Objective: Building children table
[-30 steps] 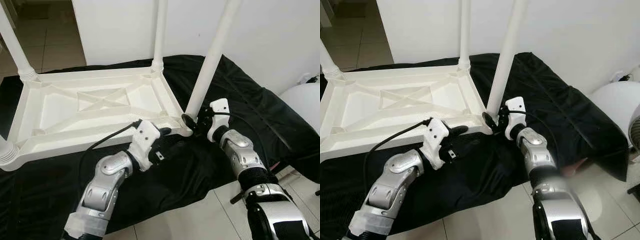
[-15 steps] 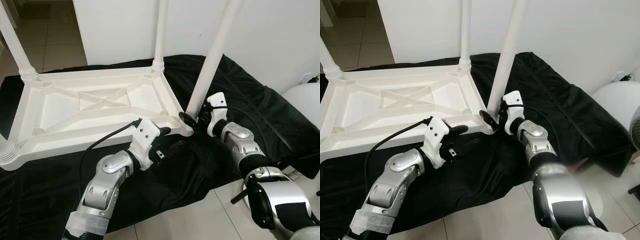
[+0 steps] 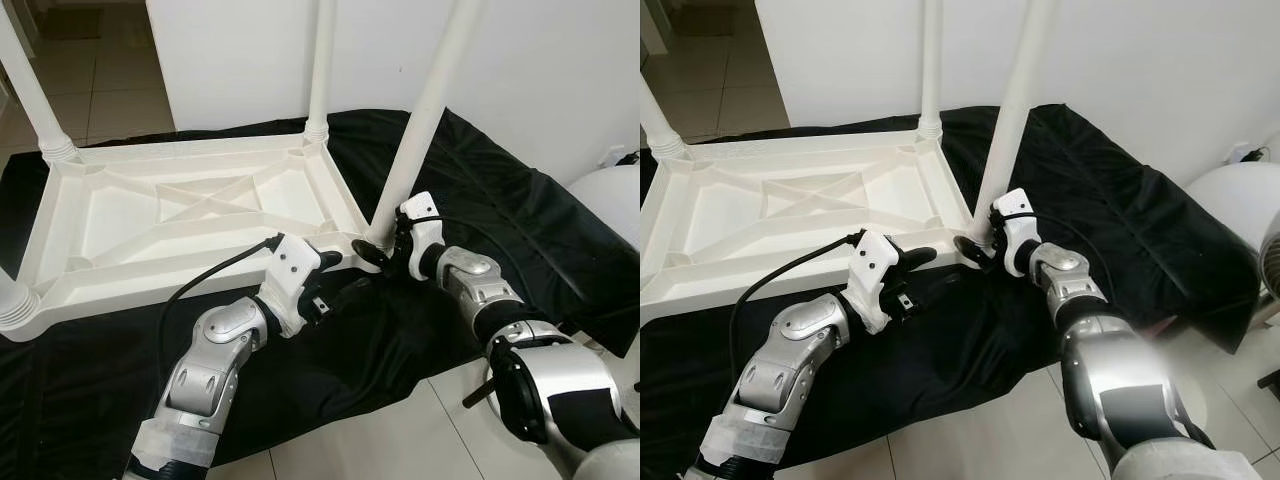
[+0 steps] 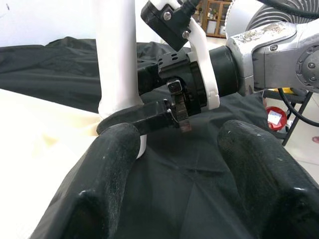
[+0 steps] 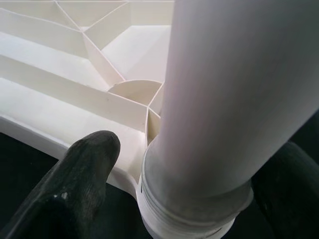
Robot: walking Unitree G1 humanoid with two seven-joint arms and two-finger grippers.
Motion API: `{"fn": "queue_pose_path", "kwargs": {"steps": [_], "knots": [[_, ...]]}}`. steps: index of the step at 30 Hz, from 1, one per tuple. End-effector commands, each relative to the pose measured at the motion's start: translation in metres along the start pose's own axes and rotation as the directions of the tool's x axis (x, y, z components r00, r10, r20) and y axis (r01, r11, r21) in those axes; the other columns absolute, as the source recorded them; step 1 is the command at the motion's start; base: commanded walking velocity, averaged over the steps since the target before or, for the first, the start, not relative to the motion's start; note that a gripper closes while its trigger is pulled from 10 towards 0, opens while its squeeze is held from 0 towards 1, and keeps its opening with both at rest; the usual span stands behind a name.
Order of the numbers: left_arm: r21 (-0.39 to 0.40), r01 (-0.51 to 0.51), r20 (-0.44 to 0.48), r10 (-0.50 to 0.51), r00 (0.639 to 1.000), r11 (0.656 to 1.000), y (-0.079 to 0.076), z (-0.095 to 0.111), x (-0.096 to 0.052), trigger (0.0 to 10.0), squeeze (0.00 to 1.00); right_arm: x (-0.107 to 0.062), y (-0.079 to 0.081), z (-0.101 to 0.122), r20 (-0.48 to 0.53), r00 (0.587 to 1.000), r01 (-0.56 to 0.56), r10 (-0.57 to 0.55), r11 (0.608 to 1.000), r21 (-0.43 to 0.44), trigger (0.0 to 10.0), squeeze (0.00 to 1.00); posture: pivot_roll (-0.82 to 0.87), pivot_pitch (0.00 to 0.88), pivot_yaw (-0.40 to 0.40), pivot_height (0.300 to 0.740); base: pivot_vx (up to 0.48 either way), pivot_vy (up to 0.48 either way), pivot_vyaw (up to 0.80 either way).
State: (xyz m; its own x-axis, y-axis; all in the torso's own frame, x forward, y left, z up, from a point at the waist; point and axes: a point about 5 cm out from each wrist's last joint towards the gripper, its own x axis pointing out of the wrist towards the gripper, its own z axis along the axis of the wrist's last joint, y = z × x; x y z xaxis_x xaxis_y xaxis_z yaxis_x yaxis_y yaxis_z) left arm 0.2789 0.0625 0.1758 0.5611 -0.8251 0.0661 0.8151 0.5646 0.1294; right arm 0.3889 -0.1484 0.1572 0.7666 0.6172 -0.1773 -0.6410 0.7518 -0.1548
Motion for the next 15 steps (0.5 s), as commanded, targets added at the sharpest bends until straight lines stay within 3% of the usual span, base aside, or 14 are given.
{"fn": "queue_pose_path", "kwargs": {"steps": [1, 5, 11, 15], "knots": [[0.009, -0.1, -0.002, 0.1, 0.995, 0.995, 0.005, 0.003, 0.0, 10.0, 0.0, 0.005, 0.013, -0.006, -0.036, 0.994, -0.102, 0.102, 0.995, -0.004, 10.0, 0.0, 0.01, 0.036, -0.02, 0.74, 0.0, 0.0, 0.0], [0.011, -0.101, -0.003, 0.101, 0.995, 0.995, 0.006, 0.003, 0.0, 10.0, 0.0, 0.004, 0.021, -0.01, -0.057, 0.977, -0.205, 0.203, 0.978, -0.025, 10.0, 0.0, 0.01, 0.036, -0.021, 0.74, 0.0, 0.0, 0.0], [0.012, -0.104, -0.003, 0.104, 0.995, 0.994, 0.007, 0.003, -0.001, 10.0, 0.0, 0.002, 0.023, -0.012, -0.059, 0.966, -0.255, 0.253, 0.966, -0.038, 10.0, 0.0, 0.01, 0.039, -0.022, 0.74, 0.0, 0.0, 0.0], [0.012, -0.108, -0.005, 0.108, 0.994, 0.994, 0.007, 0.003, -0.002, 10.0, 0.0, -0.007, 0.024, -0.018, -0.074, 0.937, -0.345, 0.34, 0.937, -0.055, 10.0, 0.0, 0.0, 0.044, -0.024, 0.74, 0.0, 0.0, 0.0]]}}
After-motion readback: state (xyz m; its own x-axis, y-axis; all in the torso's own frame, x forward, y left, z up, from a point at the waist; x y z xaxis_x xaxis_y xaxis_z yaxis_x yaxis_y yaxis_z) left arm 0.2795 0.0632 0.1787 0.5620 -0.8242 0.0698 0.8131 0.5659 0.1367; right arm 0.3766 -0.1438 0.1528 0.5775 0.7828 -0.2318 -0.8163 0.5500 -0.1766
